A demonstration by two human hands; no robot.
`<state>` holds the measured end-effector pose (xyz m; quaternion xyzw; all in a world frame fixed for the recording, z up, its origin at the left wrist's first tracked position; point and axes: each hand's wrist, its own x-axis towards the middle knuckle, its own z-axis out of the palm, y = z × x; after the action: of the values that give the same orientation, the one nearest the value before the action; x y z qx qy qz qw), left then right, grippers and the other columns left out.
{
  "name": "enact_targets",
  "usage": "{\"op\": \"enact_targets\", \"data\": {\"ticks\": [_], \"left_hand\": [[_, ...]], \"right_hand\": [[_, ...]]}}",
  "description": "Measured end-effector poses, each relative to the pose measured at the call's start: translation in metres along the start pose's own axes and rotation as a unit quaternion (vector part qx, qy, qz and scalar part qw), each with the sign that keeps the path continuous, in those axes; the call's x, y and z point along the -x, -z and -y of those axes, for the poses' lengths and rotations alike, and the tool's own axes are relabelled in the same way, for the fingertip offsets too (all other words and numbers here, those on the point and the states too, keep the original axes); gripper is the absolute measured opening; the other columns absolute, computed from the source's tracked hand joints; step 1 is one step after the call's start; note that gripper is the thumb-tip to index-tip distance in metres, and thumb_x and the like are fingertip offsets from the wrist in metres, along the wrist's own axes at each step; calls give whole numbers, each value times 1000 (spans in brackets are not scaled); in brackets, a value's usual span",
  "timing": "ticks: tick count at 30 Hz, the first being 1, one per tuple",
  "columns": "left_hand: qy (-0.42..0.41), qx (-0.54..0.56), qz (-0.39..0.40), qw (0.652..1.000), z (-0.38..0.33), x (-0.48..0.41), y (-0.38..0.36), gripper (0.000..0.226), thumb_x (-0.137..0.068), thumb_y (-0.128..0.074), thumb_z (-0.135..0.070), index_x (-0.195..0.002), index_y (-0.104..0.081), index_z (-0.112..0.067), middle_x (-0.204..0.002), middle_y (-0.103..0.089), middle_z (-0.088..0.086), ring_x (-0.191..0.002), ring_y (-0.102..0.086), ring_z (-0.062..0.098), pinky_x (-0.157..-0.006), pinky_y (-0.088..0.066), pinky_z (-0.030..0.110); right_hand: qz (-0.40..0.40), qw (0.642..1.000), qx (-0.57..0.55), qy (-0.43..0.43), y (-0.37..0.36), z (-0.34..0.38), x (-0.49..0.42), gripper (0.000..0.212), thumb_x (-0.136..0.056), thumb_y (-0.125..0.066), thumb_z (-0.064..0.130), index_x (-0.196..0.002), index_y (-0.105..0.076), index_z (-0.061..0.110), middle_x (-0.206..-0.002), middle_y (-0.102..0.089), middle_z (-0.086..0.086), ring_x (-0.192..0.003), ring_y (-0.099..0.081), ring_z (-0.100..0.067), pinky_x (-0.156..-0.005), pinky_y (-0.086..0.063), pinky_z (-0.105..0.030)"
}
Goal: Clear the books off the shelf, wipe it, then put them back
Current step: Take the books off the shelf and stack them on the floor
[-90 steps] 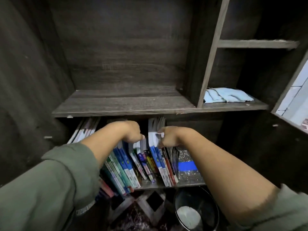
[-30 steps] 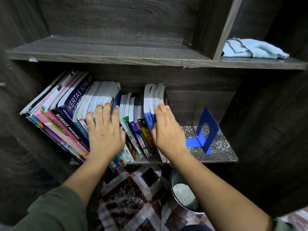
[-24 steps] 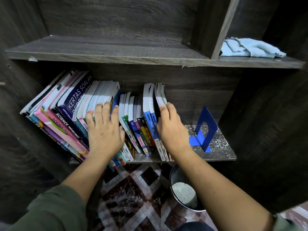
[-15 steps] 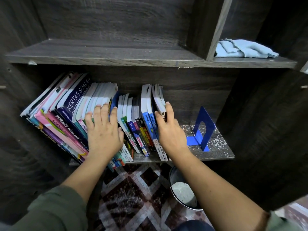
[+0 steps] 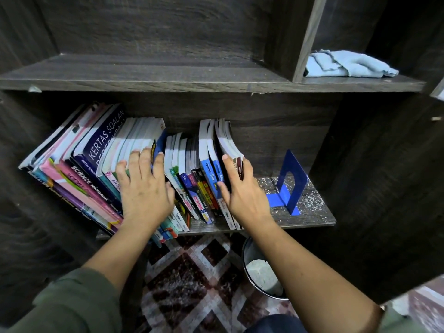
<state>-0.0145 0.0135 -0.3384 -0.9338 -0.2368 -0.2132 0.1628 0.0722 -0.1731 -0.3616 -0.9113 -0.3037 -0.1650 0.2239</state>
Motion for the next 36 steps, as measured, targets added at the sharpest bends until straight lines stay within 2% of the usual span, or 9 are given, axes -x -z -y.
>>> {"op": "enact_targets", "data": {"ticks": [7,11,15,17,21,26,31,34,36], "left_hand": [[3,1,-3,1000,0,1,1,68,-79,-59,-36,-136,-44,-4,-140,-35,21,-131,-28,37,-106,-20,51],[-1,3,-1,1000,0,1,2,69,-79,-59,-37,-137,-43,-5,-141,-33,21,-132,-26,36,-108,-19,51],[-10,2,2,1000,1,2,3,69,-78,-61,-37,-137,-43,-4,-140,-33,22,-132,-27,37,-107,-19,51],[-14,0,9,1000,1,2,4,72,-77,-63,-38,-138,-43,-5,-141,-33,22,-132,-27,37,-107,-20,52],[-25,63,-6,998,-5,0,18,79,-75,-67,-35,-141,-37,-4,-142,-35,23,-132,-32,39,-107,-20,57],[-210,121,-138,960,-41,-9,68,77,-76,-69,-16,-144,-35,0,-144,-38,24,-135,-33,40,-108,-26,50],[-353,53,-212,910,-95,-7,119,52,-89,-41,-9,-141,-43,-8,-145,-42,20,-136,-36,37,-109,-31,52],[-445,-14,-203,872,-116,7,144,30,-87,-36,-7,-96,-65,-11,-97,-66,11,-101,-62,32,-100,-41,51],[-494,-10,-206,845,-130,21,160,30,-83,-30,-6,-79,-59,-13,-74,-60,5,-75,-61,29,-92,-45,46]], "right_hand": [[-68,997,-47,3,-17,3,3,96,-87,-66,15,-145,7,39,-155,-19,-26,-79,-61,-36,-48,-43,-31],[-50,975,-143,-163,-22,9,5,97,-91,-62,20,-149,15,33,-159,-19,-7,-126,-49,-29,-88,-51,-45],[23,926,-169,-338,-33,-2,8,66,-87,-69,24,-139,-33,10,-137,-49,-11,-115,-57,-28,-87,-48,-36],[51,933,-145,-325,-32,-8,10,46,-88,-68,28,-121,-43,8,-118,-61,-12,-104,-61,-31,-78,-47,-33],[41,959,-73,-270,-13,-23,14,43,-88,-64,39,-114,-45,11,-110,-63,-10,-98,-61,-34,-75,-43,-35],[-28,984,15,-177,30,-30,30,38,-83,-62,43,-102,-48,13,-101,-61,-6,-91,-59,-32,-65,-32,-33],[-68,992,60,-92,74,-28,69,41,-76,-66,43,-101,-56,12,-93,-62,-5,-83,-61,-31,-60,-40,-34],[-104,988,57,-93,101,-33,108,45,-69,-63,47,-99,-61,13,-87,-64,-4,-76,-62,-29,-55,-46,-34],[-85,989,29,-121,118,-37,139,43,-71,-63,47,-101,-58,16,-93,-63,-1,-83,-60,-26,-59,-47,-34]]}}
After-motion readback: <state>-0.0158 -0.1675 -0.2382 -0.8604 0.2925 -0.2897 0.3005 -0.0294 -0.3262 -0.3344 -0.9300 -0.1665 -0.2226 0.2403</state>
